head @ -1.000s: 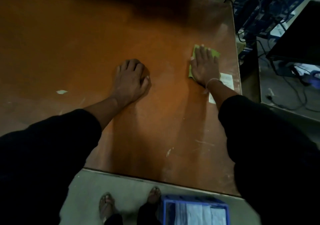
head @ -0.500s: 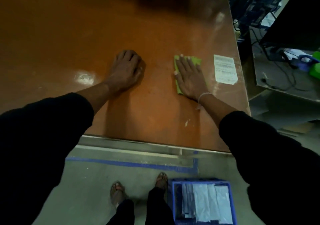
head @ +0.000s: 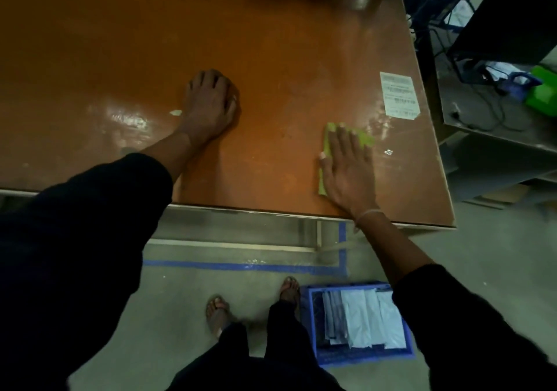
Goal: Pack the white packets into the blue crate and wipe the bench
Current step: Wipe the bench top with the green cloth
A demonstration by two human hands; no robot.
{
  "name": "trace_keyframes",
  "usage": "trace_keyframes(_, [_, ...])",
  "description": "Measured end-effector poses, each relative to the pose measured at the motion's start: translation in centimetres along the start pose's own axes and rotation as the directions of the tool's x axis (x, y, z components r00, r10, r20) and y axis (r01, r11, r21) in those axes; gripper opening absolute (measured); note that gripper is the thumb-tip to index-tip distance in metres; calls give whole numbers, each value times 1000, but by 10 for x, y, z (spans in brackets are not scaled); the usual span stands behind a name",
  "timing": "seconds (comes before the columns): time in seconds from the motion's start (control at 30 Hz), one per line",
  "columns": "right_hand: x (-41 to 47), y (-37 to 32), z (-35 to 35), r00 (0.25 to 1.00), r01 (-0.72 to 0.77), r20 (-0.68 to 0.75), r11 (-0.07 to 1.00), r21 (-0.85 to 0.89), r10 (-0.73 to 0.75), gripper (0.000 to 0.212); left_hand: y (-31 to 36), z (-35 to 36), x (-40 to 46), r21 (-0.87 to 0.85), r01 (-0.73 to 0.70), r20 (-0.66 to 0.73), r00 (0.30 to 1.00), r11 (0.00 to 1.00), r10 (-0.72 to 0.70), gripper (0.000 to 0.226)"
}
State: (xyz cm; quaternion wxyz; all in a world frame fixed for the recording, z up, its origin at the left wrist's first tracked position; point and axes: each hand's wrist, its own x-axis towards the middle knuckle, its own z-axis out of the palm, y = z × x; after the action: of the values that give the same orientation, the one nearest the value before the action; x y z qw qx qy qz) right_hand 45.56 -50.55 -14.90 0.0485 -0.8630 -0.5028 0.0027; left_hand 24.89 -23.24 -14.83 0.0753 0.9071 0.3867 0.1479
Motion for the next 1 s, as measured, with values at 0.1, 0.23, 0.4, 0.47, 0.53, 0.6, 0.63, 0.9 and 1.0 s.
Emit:
trace_keyframes(0.1, [-23,-20,0,962,-267,-55,964,5,267,67,0,-2,0,6,19,3,1000,1000,-19,45])
trace_keyframes(0.23, [-59,-72,3,981,191,22,982,2,-191,62,1,-4,1,9,19,15,1000,1000,-20,45])
trace_keyframes(0.4, [-25,-32,4,1000,1,-16,999,33,-1,62,1,-3,1,22,17,6,1000,1000,-18,46])
trace_keyframes(0.47, [-5,-38,6,984,-175,-15,984,27,175,64,1,-2,2,21,25,7,1000,999,-25,46])
trace_keyframes(0.53, [10,-57,6,1000,-6,29,1000,7,6,64,1,-3,3,17,30,13,999,999,-31,45])
trace_keyframes(0.6, [21,-61,5,957,277,86,961,17,-278,63,0,-4,3,-7,33,20,999,999,-33,45])
trace_keyframes(0.63, [29,-55,5,934,343,104,939,19,-343,62,0,-4,3,-15,30,17,999,999,-30,44])
trace_keyframes(0.9, [109,-53,9,995,76,56,997,17,-77,65,-5,-1,2,-20,13,14,1000,1000,-13,44])
trace_keyframes(1.0, [122,-41,8,929,359,94,933,20,-359,63,-5,0,3,-10,8,29,1000,1000,-8,45])
